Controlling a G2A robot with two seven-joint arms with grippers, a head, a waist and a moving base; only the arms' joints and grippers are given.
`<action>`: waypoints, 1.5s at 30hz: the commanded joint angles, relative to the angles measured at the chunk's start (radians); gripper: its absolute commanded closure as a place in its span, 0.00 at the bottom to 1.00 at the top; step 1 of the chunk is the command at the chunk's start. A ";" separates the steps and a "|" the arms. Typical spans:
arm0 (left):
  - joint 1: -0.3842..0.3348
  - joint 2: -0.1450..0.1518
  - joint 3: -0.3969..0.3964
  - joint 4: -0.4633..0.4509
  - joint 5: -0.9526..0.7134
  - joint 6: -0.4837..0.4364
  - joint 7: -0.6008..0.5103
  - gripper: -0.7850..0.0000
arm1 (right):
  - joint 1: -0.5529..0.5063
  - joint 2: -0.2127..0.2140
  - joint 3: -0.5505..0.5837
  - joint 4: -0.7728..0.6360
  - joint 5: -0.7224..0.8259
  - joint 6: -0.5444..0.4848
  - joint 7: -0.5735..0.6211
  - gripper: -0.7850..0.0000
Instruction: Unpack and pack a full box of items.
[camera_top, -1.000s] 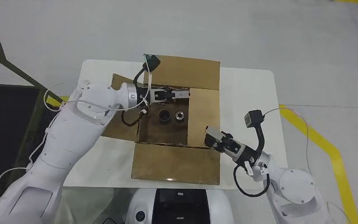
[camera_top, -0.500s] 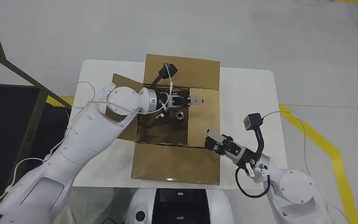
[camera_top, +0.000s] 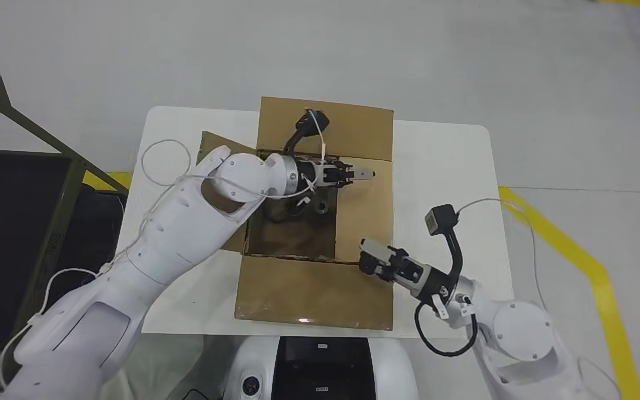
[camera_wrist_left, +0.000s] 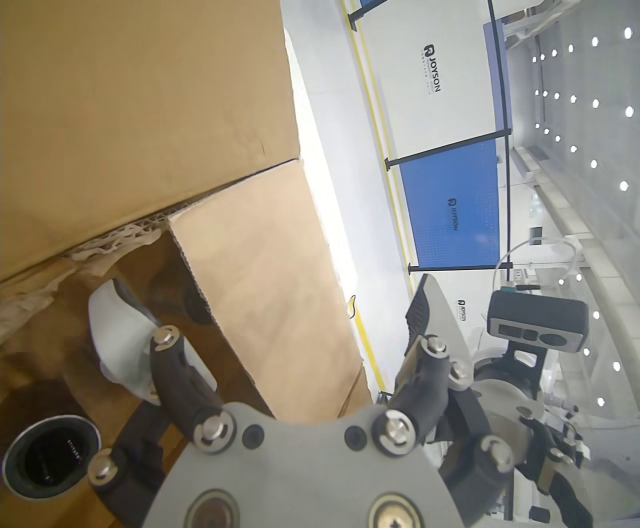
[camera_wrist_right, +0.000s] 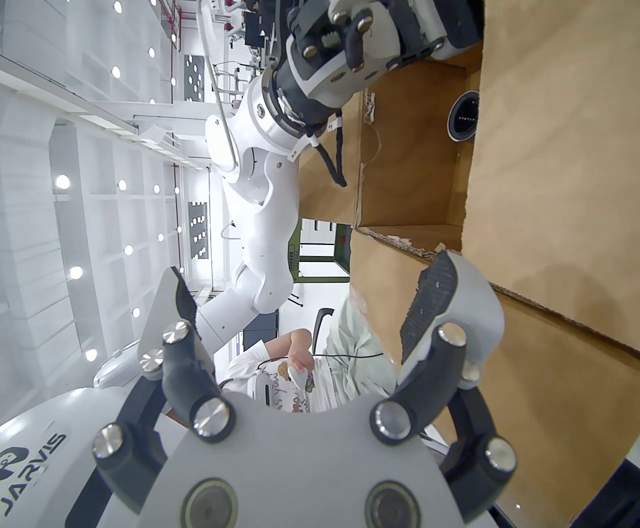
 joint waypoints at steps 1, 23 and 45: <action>-0.007 -0.001 0.001 -0.001 0.021 0.013 -0.022 0.00 | 0.005 0.001 -0.005 0.002 0.000 0.001 -0.001 0.00; -0.051 -0.064 0.012 0.093 -0.072 -0.077 0.019 0.00 | 0.006 0.019 -0.044 -0.018 -0.005 -0.003 0.030 0.00; 0.048 -0.058 -0.121 -0.058 -0.246 -0.195 -0.045 0.00 | 0.067 0.022 -0.190 0.022 -0.092 0.079 -0.075 0.00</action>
